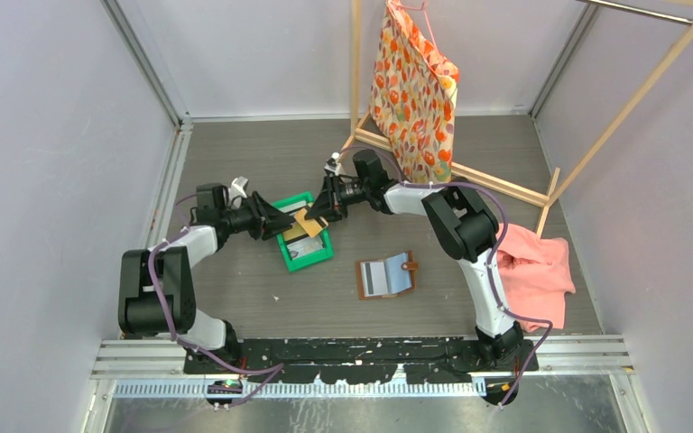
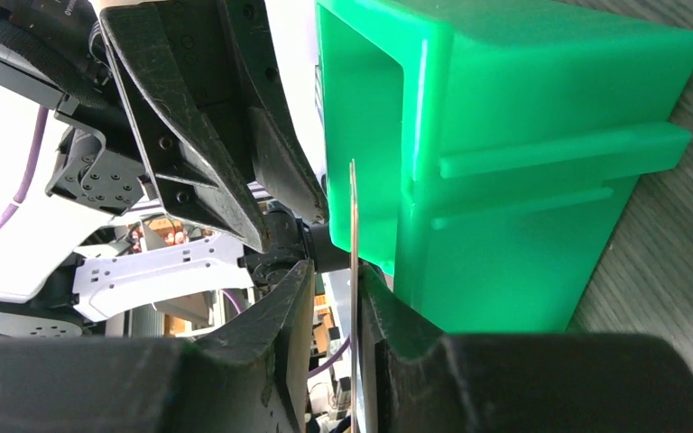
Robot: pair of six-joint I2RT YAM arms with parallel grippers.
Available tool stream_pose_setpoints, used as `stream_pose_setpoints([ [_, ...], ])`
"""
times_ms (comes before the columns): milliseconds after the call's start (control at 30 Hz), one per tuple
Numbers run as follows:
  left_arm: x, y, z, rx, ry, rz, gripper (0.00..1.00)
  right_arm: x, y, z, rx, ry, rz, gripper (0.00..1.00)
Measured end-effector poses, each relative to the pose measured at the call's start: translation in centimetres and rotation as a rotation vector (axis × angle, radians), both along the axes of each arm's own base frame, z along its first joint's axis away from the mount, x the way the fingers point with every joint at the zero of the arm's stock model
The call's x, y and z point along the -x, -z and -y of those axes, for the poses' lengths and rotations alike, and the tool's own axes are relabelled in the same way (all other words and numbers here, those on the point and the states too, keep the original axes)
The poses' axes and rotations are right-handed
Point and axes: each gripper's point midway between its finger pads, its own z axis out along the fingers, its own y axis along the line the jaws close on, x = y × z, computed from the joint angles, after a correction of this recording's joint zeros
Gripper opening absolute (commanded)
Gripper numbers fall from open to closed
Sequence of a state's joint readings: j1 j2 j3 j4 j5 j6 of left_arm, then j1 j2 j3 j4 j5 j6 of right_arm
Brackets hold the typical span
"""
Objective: Put the credit cards into the card holder
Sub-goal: Place the credit card in the storage box.
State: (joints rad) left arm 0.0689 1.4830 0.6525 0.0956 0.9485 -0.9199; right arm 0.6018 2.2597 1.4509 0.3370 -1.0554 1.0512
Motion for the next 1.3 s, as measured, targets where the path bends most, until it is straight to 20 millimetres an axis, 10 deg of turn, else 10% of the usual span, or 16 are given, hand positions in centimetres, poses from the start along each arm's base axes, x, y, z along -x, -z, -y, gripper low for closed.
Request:
stream_pose_setpoints([
  [1300, 0.59, 0.09, -0.70, -0.076, -0.003, -0.005, 0.35, 0.25, 0.52, 0.38, 0.173, -0.021, 0.099, 0.27],
])
